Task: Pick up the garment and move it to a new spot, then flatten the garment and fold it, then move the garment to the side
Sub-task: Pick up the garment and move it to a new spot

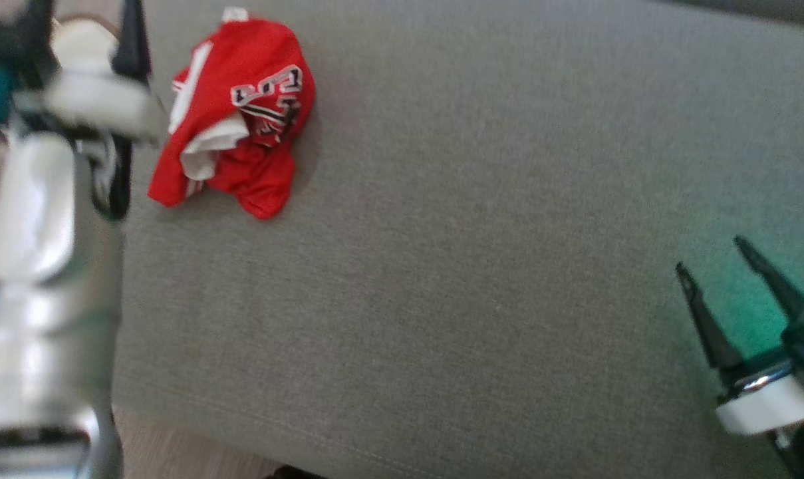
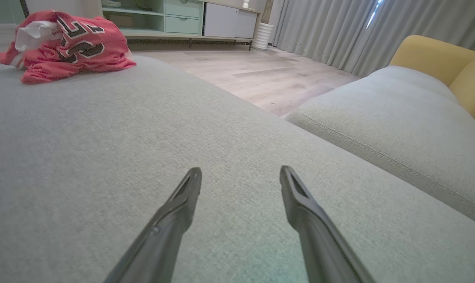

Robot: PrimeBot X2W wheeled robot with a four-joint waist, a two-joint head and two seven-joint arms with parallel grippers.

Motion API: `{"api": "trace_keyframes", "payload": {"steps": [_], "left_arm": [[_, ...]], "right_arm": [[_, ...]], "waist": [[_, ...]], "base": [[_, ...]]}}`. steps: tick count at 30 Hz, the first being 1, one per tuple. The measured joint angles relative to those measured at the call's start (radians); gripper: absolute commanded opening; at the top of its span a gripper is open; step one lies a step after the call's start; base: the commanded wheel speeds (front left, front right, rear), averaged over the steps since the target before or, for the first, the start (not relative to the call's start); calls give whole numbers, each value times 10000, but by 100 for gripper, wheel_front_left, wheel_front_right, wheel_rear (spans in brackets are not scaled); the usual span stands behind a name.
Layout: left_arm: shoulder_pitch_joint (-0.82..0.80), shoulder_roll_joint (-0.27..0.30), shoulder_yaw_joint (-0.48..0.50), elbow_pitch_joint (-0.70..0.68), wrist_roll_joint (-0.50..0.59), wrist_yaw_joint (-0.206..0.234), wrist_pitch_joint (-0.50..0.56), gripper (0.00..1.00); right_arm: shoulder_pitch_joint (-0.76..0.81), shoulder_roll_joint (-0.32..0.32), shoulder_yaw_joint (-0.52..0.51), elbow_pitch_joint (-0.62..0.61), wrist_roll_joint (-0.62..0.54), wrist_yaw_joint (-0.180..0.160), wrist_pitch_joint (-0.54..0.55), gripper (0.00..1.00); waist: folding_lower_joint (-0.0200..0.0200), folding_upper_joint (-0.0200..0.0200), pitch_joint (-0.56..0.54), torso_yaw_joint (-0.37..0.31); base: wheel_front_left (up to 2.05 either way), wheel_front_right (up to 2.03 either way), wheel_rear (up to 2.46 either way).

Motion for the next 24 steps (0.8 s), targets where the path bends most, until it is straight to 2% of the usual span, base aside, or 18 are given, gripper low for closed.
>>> {"api": "trace_keyframes", "payload": {"steps": [5, 10, 14, 15, 16, 20, 24], "left_arm": [[-2034, -136, 111, 3076, -100, 485, 1381, 100], [-2259, -267, 232, 5183, -232, 575, 1837, 100], [-2347, -257, 157, 6165, -230, 470, 2159, 100], [-2434, -234, 98, 6266, -226, 416, 2150, 40], [-2547, -184, 48, 6355, -222, 357, 2098, 0], [-2692, 42, -313, 6472, 109, 460, 1007, 0], [-2916, 286, -610, 6416, 407, 541, -174, 0]], "right_arm": [[-549, -675, -82, -493, 15, 0, -27, 100], [-674, -780, -165, -698, 107, 0, -31, 100], [-660, -782, -314, -800, 105, 0, -52, 100], [-662, -780, -332, -865, 105, 0, -81, 100], [-665, -777, -360, -913, 104, 0, -82, 100], [-675, -688, -382, -821, 102, 0, -82, 100], [-824, -359, 65, -464, 105, 0, -81, 100]], "waist": [[-1, 0, 1054, -296], [-2, 0, 1841, -803], [-3, 0, 2334, -1193], [-3, 0, 2419, -1282], [-4, 0, 2485, -1363], [-2, -1, 2426, -1532], [-5, 0, 1914, -1580]], "base": [[0, 0, 0], [0, 0, 0], [0, 0, 0], [0, 0, 0], [0, 0, 0], [0, 0, 0], [0, 0, 0]]}}
